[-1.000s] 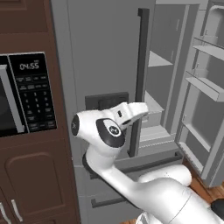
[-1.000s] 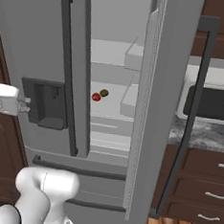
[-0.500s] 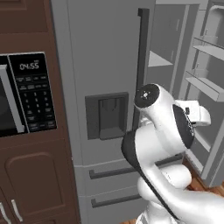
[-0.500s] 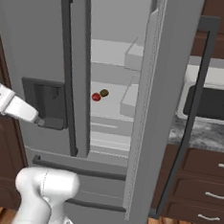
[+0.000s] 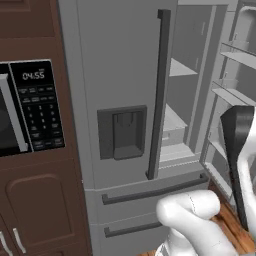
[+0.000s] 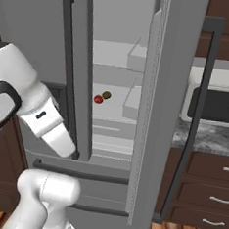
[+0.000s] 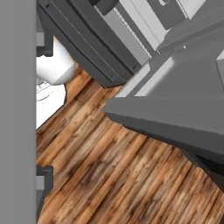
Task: Place the mango in the correct fridge rack based on whether it is a fruit or vegetable. Finally, close the fridge door.
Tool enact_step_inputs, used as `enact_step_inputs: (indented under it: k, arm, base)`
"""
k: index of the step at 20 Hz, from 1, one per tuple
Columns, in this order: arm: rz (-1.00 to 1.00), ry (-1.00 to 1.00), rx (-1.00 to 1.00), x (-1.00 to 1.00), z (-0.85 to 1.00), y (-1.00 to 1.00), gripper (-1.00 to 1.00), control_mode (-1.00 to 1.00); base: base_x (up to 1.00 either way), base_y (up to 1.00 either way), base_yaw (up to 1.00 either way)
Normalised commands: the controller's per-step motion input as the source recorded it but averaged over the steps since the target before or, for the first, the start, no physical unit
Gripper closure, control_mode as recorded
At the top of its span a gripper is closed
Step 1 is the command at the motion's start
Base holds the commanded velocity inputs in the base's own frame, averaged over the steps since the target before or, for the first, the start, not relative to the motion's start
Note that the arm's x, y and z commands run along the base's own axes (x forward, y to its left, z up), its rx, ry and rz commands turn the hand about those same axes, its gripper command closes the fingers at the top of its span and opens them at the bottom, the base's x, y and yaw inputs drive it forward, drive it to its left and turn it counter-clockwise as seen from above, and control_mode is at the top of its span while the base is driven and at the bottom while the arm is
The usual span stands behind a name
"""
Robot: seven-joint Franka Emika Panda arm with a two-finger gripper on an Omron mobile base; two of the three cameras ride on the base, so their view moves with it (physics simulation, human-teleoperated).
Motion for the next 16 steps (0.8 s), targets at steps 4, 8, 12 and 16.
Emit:
enact_step_inputs:
  k: [4, 8, 12, 16]
  arm:
    - [-0.08, -0.17, 0.12, -0.52, -0.01, -0.88, -1.00, -1.00]
    - [-0.02, -0.34, 0.22, -0.17, -0.16, -0.95, -1.00, -1.00]
    - [0.00, -0.35, 0.31, 0.03, -0.33, -0.97, -1.00, -1.00]
    - [0.02, -0.27, 0.33, 0.30, -0.22, -0.91, -1.00, -1.00]
  base:
    - [0.00, 0.00, 0.00]
    - [0.00, 0.00, 0.00]
    - [0.00, 0.00, 0.00]
    - [0.00, 0.00, 0.00]
